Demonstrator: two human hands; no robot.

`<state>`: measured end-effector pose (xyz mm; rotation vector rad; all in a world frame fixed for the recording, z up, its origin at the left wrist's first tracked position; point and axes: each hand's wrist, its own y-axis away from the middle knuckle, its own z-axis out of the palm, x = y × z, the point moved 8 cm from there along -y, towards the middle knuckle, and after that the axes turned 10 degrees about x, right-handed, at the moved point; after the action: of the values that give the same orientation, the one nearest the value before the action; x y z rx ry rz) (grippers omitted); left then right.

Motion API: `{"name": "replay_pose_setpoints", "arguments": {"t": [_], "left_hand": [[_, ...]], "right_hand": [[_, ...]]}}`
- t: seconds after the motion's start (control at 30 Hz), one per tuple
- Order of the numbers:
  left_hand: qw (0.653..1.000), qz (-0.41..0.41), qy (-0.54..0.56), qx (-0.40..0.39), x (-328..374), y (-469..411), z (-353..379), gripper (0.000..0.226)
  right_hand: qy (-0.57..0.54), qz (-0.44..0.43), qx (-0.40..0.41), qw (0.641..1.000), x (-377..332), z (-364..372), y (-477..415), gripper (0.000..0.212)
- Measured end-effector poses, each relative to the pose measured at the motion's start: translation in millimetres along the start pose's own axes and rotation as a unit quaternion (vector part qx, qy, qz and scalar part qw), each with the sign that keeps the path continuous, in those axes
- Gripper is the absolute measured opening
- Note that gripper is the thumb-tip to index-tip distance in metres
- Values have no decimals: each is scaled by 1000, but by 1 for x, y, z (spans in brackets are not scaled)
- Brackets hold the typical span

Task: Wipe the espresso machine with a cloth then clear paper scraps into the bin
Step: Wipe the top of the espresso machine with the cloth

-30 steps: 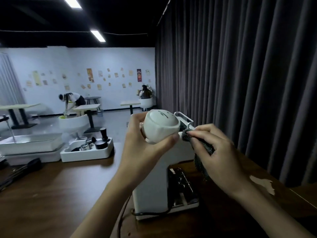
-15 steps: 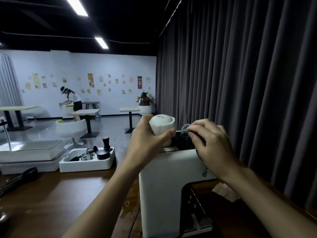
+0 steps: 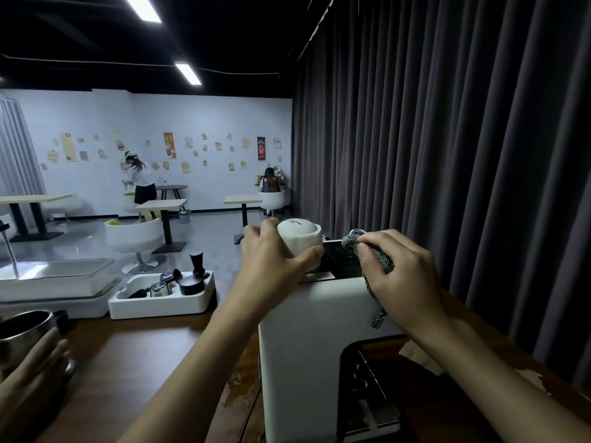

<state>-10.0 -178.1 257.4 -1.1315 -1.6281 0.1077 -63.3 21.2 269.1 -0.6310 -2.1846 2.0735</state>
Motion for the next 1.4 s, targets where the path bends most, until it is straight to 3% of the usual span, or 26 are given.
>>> {"name": "replay_pose_setpoints", "arguments": {"t": [0.1, 0.23, 0.4, 1.0, 1.2, 1.4], "left_hand": [[999, 29, -13, -4, 6, 0, -2, 82], [998, 55, -17, -18, 10, 4, -2, 65], [999, 52, -12, -10, 8, 7, -4, 71], [998, 63, -21, 0, 9, 9, -7, 70], [996, 90, -10, 27, 14, 5, -11, 57], [998, 41, 31, 29, 5, 6, -11, 68]], "right_hand": [[-3, -7, -8, 1000, 0, 1, 0, 17], [-19, -5, -26, 999, 1, 3, 3, 20], [19, -30, -67, 997, -1, 7, 8, 32], [24, -41, -55, 997, -2, 7, 8, 29], [23, -46, -48, 998, -3, 5, 8, 28], [23, -47, -50, 997, -4, 6, 7, 29]]}}
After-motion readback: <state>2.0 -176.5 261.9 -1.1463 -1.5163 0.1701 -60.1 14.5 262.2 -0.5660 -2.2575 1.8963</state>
